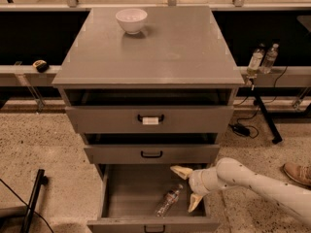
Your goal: Pick water bottle from bottom drawer and place on counter
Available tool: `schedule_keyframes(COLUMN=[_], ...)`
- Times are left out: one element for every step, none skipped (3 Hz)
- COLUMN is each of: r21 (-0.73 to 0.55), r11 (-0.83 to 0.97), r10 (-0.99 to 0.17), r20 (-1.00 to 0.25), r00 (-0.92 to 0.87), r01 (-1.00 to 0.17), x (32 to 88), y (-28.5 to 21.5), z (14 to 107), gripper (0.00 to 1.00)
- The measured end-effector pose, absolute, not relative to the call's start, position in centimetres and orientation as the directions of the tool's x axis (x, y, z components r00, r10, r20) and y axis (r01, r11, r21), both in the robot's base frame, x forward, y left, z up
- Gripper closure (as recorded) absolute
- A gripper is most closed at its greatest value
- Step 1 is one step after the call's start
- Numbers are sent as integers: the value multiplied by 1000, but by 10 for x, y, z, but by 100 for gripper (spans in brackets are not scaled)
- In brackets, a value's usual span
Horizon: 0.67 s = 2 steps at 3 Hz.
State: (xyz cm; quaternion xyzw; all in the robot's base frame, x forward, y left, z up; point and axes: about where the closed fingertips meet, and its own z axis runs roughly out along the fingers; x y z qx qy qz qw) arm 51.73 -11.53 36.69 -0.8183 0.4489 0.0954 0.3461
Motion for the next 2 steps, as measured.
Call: schedule_keyframes(r21=[-480, -436], r11=[-437, -523], r10=[-702, -709], r20=[-346, -255], r00=[622, 658], r01=[-760, -732], x=[549, 563], y=[-101, -92], z=[308, 263], gripper=[0, 0])
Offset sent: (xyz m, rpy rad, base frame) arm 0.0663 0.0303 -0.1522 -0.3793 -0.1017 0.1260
